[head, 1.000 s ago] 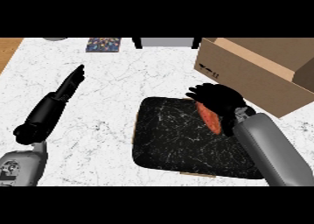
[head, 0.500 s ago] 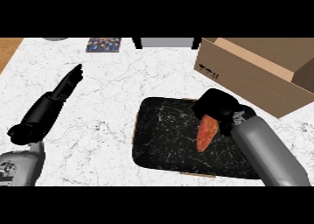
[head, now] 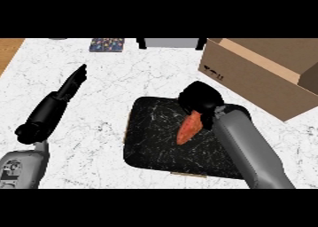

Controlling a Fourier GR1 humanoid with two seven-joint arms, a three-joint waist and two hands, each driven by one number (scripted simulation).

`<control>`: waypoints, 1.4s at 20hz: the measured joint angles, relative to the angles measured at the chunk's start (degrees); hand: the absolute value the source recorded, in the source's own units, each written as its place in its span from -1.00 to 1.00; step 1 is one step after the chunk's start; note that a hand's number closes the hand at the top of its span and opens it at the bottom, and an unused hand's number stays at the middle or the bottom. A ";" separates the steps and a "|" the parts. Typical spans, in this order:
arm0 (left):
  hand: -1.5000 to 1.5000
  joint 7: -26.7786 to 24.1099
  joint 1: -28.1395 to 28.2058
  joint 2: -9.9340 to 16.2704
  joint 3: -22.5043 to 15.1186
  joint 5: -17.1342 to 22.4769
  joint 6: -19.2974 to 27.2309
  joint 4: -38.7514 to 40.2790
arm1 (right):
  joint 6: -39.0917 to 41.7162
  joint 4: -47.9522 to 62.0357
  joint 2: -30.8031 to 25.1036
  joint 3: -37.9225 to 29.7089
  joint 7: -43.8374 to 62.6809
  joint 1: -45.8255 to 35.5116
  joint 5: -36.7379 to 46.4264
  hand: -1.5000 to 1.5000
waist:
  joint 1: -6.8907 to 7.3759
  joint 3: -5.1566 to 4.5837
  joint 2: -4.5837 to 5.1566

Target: Pick the sweet potato from the tray and place it in the cardboard box

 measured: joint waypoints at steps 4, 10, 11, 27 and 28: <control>0.00 -0.41 -0.48 -0.39 -0.15 -0.10 -0.13 0.83 | -4.11 3.65 3.44 -0.79 4.97 -4.13 -5.33 1.00 | 0.55 0.19 0.24; 0.00 0.36 0.82 -0.66 -0.20 -0.31 -0.11 -0.80 | -10.32 0.12 5.30 1.34 9.01 -7.32 -7.11 1.00 | -0.12 0.35 0.03; 0.00 0.00 1.15 -0.99 -0.37 -0.79 0.39 -0.63 | -10.61 -1.70 5.03 1.09 9.13 -7.30 -7.10 1.00 | -0.39 0.36 -0.02; 0.00 -0.20 0.64 -0.77 0.42 -0.74 -0.31 -0.10 | -12.72 -9.87 0.63 -21.44 27.97 -16.87 -12.74 1.00 | -0.70 0.39 0.10; 0.00 0.63 1.02 -1.25 -0.11 -0.97 -0.07 -1.26 | -13.10 -8.62 -0.24 -22.74 28.31 -17.70 -13.04 1.00 | -0.55 0.38 0.10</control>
